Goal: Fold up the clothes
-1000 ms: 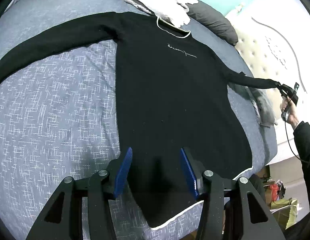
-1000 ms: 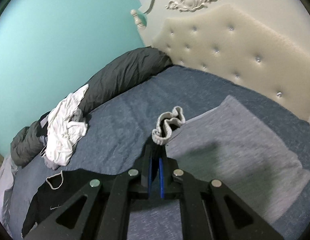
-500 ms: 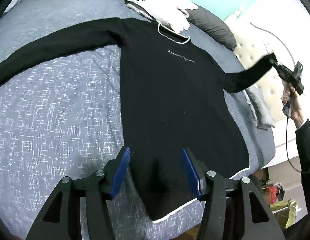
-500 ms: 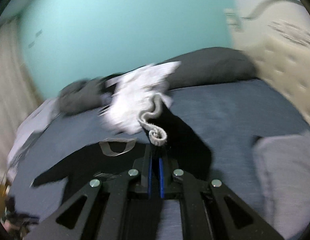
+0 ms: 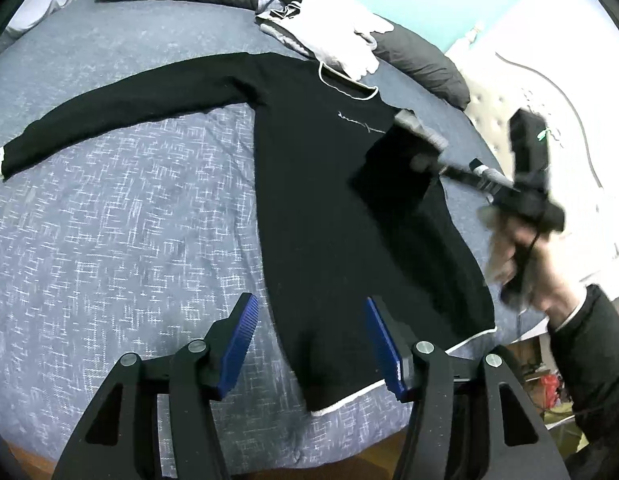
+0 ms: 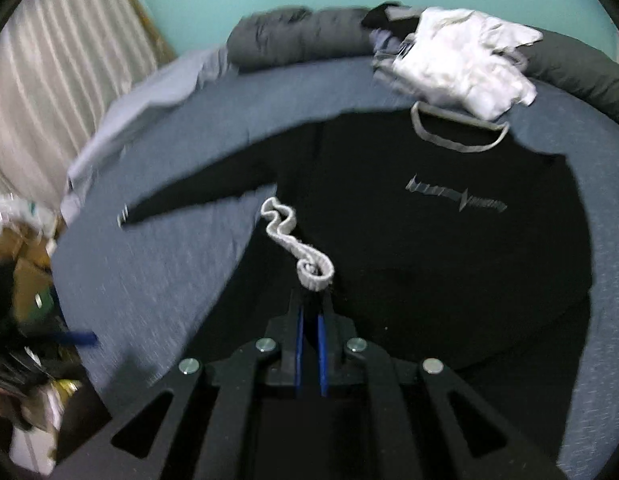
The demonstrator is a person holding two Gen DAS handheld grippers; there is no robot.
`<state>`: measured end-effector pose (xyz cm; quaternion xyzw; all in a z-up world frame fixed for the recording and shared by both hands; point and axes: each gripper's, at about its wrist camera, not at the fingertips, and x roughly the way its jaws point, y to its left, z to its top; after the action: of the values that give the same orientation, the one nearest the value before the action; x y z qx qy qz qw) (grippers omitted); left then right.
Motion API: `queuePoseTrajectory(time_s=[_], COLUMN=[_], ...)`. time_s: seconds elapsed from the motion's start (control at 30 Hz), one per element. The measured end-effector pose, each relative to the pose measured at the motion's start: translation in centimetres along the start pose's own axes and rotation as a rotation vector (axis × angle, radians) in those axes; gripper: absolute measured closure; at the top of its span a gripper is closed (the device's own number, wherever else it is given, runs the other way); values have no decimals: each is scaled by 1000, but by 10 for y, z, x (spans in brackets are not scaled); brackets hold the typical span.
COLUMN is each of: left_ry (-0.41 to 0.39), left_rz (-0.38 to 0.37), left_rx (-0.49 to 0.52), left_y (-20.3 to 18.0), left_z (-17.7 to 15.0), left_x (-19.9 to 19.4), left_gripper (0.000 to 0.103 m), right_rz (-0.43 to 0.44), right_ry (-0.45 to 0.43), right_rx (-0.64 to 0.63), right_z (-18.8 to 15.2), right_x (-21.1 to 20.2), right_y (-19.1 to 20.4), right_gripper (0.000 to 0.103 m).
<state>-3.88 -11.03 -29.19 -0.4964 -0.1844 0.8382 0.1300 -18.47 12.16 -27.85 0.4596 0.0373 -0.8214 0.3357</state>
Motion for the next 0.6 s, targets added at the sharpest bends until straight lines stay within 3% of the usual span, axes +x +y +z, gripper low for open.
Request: queuePoseTrajectory(time_s=[0.1, 0.17, 0.23, 0.27, 0.3, 0.4, 0.47, 0.6], left_ry=[-1, 0, 6, 9, 13, 18, 12, 20], left_rz=[-6, -13, -17, -20, -23, -32, -45, -52], left_rx=[-1, -4, -7, -6, -5, -1, 1, 7], left_y=[-2, -3, -4, -5, -7, -12, -15, -22], left_z=[1, 1, 2, 3, 4, 8, 14, 28], left_x=[3, 6, 12, 15, 18, 28, 36, 64], left_gripper=[43, 43, 43, 43, 43, 43, 43, 43], right_rz=[-33, -11, 37, 64, 93, 140, 112, 21], right_ry=[28, 55, 51, 41, 21, -85, -143, -175], right_rx=[15, 40, 52, 54, 59, 157, 266, 404], right_z=[-14, -21, -26, -29, -30, -35, -43, -76], right_x=[18, 24, 19, 15, 9, -22, -41, -71], right_y=[-4, -6, -6, -6, -7, -31, -61, -117], right_gripper=[96, 93, 75, 57, 46, 45, 44, 44])
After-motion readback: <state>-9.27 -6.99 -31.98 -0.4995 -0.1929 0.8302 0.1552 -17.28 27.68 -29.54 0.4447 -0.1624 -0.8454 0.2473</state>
